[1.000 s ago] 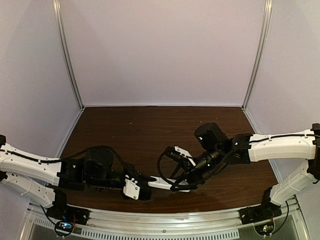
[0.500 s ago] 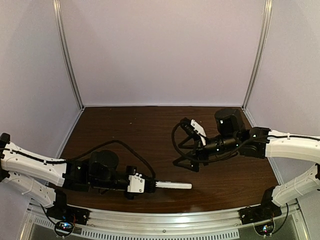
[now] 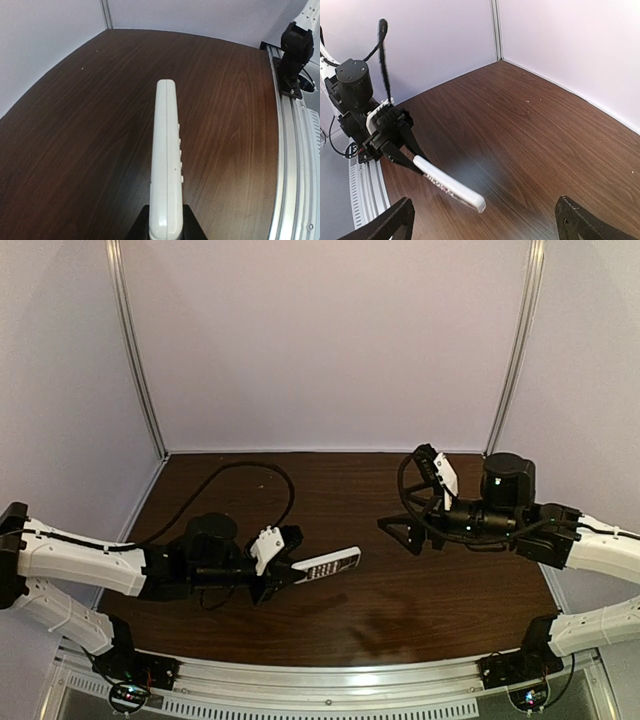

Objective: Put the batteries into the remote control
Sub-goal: Place the remote control at the center of the board.

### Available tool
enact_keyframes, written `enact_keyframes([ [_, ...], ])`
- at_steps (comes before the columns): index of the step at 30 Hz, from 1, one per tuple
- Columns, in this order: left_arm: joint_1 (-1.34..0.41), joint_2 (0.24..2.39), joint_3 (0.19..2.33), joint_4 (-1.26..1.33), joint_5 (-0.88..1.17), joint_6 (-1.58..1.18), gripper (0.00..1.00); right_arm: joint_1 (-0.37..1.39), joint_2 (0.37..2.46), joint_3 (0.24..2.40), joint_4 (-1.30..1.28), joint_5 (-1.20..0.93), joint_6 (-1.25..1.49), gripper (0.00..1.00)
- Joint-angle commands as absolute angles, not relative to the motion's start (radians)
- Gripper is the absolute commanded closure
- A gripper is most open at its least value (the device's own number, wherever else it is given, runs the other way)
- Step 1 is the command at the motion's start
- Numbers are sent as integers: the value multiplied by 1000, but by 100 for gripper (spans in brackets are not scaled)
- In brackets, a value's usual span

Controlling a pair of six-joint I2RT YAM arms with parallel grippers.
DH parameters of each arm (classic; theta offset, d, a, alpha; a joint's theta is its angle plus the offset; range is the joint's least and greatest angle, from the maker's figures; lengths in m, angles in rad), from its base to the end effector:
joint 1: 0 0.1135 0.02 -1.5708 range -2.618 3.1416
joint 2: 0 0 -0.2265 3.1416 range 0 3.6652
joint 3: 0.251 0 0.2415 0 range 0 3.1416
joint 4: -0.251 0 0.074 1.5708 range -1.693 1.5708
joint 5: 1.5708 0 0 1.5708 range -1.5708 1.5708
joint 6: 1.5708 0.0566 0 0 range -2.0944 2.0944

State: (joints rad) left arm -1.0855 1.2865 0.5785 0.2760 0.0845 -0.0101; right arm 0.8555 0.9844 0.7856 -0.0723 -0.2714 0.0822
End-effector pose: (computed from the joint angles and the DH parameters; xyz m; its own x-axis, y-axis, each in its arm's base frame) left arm 0.1318 -0.2602 0.1697 -0.2045 0.3663 -0.9077 0.9151 0.4007 -0.0445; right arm 0.1588 0.2060 0.2803 -0.2487 -0.1656 -0.9543 -0.8792 0.4520 0.1507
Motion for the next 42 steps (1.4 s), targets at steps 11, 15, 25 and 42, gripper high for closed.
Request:
enact_keyframes([
  [11,-911,1580,653,408,399,-429,100,833,942,692,-87,-187,159,0],
  [15,-862,1621,632,475,445,-498,100,829,951,680,-81,-182,170,0],
  [25,-783,1734,633,544,539,-605,100,816,960,663,-87,-155,188,0],
  [42,-744,1882,639,637,548,-706,93,815,1000,650,-71,-192,180,0],
])
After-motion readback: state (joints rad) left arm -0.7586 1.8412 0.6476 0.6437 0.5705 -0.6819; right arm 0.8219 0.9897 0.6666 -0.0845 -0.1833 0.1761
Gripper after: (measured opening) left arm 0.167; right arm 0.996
